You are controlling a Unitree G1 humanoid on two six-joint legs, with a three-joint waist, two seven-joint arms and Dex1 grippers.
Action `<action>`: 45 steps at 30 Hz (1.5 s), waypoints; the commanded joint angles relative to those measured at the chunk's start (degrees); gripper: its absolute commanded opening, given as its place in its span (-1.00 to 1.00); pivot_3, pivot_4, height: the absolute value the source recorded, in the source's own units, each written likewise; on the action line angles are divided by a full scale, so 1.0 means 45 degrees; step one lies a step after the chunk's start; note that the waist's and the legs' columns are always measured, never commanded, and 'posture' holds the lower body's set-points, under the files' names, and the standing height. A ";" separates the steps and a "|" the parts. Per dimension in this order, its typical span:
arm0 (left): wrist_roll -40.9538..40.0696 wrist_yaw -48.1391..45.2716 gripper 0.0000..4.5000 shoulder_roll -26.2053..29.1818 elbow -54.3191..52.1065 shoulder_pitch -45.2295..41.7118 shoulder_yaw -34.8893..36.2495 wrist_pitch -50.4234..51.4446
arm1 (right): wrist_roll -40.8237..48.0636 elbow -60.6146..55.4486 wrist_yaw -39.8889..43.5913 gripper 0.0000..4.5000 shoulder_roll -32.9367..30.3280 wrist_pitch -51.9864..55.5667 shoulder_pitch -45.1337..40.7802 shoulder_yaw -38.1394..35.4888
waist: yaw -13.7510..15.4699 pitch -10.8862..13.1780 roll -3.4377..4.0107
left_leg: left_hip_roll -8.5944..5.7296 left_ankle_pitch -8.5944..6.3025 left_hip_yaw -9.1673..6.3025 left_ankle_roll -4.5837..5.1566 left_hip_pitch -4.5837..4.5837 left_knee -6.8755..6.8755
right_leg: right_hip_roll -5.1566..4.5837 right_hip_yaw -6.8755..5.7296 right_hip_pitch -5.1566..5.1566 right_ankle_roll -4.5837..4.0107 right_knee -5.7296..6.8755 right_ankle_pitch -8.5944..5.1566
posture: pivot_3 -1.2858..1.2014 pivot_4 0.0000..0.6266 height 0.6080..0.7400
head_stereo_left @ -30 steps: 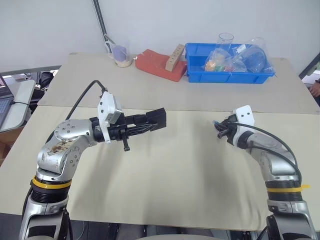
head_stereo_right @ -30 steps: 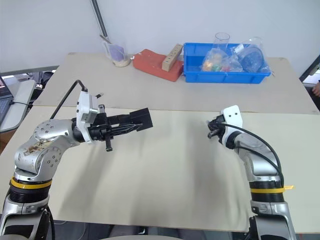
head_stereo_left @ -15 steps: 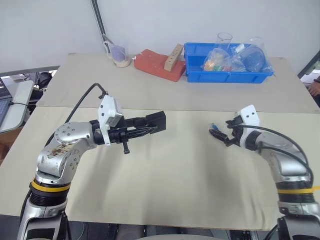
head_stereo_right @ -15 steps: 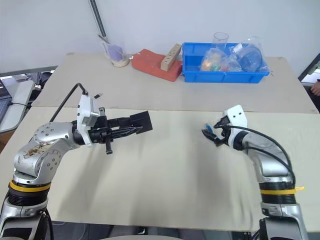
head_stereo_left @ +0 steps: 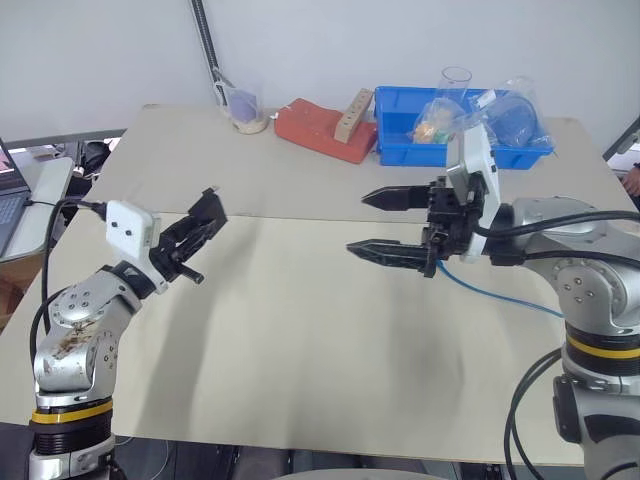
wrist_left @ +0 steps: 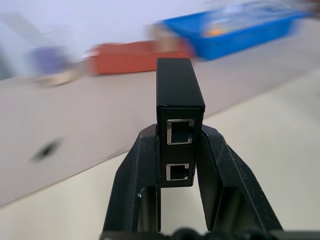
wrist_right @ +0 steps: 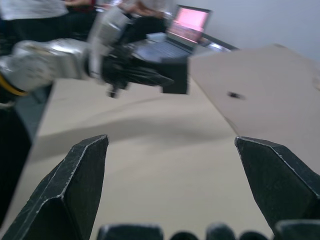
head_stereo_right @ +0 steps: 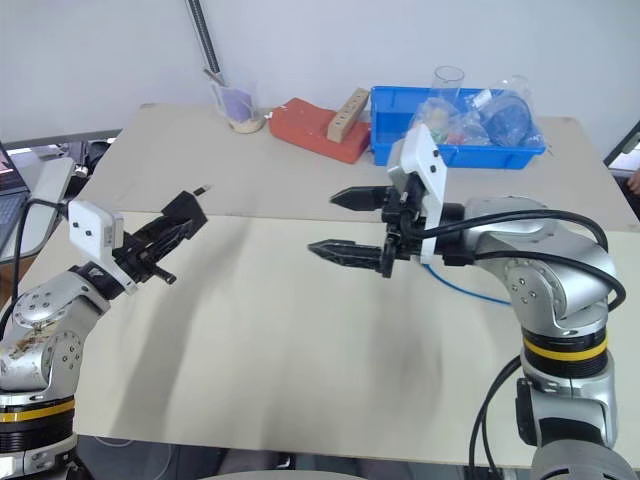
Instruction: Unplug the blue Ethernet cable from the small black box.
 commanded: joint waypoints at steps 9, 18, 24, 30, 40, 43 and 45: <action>0.1277 0.0935 -0.78 -0.1530 0.3259 -0.1136 -0.0730 -0.2998 | -0.0960 0.0095 -0.0524 0.98 0.0006 -0.0857 -0.0246 0.0958 | 0.0028 -0.0003 -0.0010 | -0.0002 -0.0001 0.0002 0.0002 -0.0002 0.0001 | 0.0002 -0.0008 -0.0005 -0.0001 0.0007 0.0001 | 0.03 -0.52 0.98; 0.1702 0.0540 -0.78 -0.2045 0.6614 -0.2665 -0.1481 -0.4673 | -0.1910 0.0406 -0.1052 0.98 -0.0096 -0.1373 0.0314 0.0802 | -0.0076 -0.0006 -0.0013 | -0.0003 -0.0003 0.0006 0.0005 -0.0004 0.0002 | 0.0018 -0.0006 -0.0009 -0.0001 0.0089 0.0001 | 0.03 -0.52 0.98; 0.1925 0.0361 -0.78 -0.2124 0.8001 -0.2883 -0.1756 -0.5378 | -0.1877 0.0089 -0.1278 0.98 -0.0173 -0.1229 0.0662 0.0674 | -0.0083 -0.0006 -0.0014 | 0.0001 -0.0003 0.0002 0.0006 0.0006 0.0003 | 0.0029 -0.0008 -0.0009 -0.0001 0.0102 0.0001 | 0.03 -0.52 0.98; 0.1934 0.0326 0.09 -0.2276 0.8433 -0.2975 -0.1747 -0.5629 | -0.1867 -0.0015 -0.1529 1.00 -0.0108 -0.1166 0.0713 0.0655 | -0.0069 -0.0006 -0.0014 | -0.0005 -0.0003 0.0001 0.0006 -0.0001 0.0005 | 0.0025 -0.0010 -0.0008 -0.0001 0.0102 0.0001 | 0.03 -0.52 0.98; 0.1548 0.0369 0.99 -0.1867 0.6387 -0.1399 -0.1354 -0.4540 | -0.1998 0.0312 -0.1477 1.00 -0.0039 -0.1430 0.0837 0.0802 | -0.0124 -0.0005 -0.0014 | 0.0008 -0.0003 0.0000 0.0006 0.0008 0.0003 | 0.0035 -0.0007 -0.0009 -0.0001 0.0109 0.0001 | 0.03 -0.52 0.98; 0.0597 -0.0673 0.99 -0.0868 0.3441 0.0270 -0.1293 -0.2560 | -0.2088 0.0352 -0.1033 1.00 -0.0549 -0.1645 0.1282 0.0588 | -0.0145 -0.0005 -0.0014 | 0.0013 -0.0003 -0.0003 0.0006 0.0008 0.0002 | 0.0037 -0.0008 -0.0009 -0.0001 0.0114 0.0000 | 0.03 -0.52 0.98; -0.0282 -0.1592 0.99 0.0355 0.1166 0.1525 -0.1079 -0.0943 | -0.2186 0.0309 -0.0411 1.00 -0.1258 -0.2031 0.1867 0.0295 | -0.0153 -0.0001 -0.0020 | 0.0021 -0.0005 -0.0005 0.0007 0.0007 -0.0004 | 0.0033 -0.0007 -0.0007 -0.0001 0.0113 0.0000 | 0.03 -0.52 0.98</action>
